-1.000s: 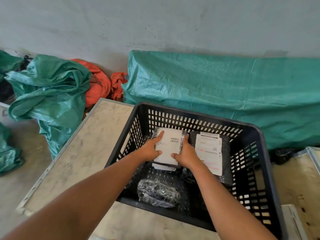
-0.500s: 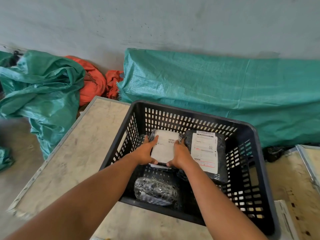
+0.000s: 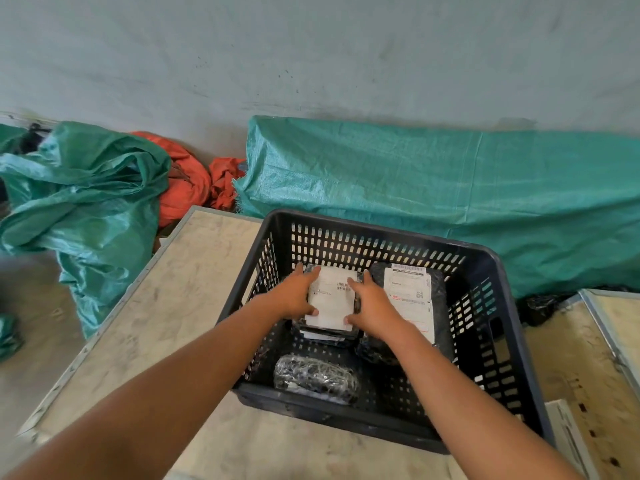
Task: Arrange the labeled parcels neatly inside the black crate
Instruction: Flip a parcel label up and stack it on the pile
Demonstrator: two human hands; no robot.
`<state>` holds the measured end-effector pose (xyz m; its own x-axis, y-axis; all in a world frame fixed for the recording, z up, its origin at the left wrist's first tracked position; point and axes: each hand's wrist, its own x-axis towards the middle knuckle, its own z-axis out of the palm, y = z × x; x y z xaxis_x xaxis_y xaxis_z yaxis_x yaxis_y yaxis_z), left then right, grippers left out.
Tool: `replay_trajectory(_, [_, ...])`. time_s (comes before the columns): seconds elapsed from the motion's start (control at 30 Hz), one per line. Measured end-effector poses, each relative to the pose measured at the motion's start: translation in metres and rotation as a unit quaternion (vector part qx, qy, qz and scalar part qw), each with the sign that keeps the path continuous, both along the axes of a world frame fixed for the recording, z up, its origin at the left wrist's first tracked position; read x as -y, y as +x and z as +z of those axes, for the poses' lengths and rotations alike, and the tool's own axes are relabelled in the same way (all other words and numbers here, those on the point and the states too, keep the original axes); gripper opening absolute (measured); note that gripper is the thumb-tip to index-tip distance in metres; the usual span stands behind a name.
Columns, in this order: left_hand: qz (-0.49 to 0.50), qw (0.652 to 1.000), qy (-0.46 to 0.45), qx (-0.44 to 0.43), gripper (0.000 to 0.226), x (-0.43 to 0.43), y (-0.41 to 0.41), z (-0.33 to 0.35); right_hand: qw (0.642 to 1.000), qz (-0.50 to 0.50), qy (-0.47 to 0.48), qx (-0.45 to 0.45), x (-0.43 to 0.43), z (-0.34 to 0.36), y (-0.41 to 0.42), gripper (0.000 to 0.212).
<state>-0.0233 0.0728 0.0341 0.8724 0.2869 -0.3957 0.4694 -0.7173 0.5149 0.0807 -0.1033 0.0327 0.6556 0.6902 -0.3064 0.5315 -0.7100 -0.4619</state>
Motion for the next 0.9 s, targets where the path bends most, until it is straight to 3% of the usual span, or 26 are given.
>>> replay_trajectory(0.13, [-0.053,0.998,0.009,0.029,0.087,-0.009,-0.015,0.032,0.993,0.006,0.112,-0.023,0.028,0.027,0.001,0.07])
replay_trajectory(0.23, [-0.087,0.996,-0.016,-0.02,0.095,-0.005,-0.035,0.033,0.977,-0.008,0.171,-0.124,0.048,0.036,-0.006,0.051])
replay_trajectory(0.33, [-0.143,0.979,-0.057,-0.132,0.104,0.004,-0.049,0.026,0.97,0.017,0.14,-0.2,0.06,0.029,-0.016,0.038])
replay_trajectory(0.47, [-0.207,0.957,-0.03,-0.201,0.101,0.021,-0.056,0.016,0.958,0.076,0.042,-0.273,0.066,0.01,-0.033,0.053])
replay_trajectory(0.63, [-0.256,0.939,-0.009,-0.228,0.056,0.034,-0.057,0.007,0.954,0.129,0.006,-0.272,0.063,-0.004,-0.039,0.066])
replay_trajectory(0.9, [-0.178,0.965,-0.082,-0.172,0.066,0.025,-0.054,0.015,0.966,0.137,0.047,-0.212,0.058,-0.001,-0.035,0.065])
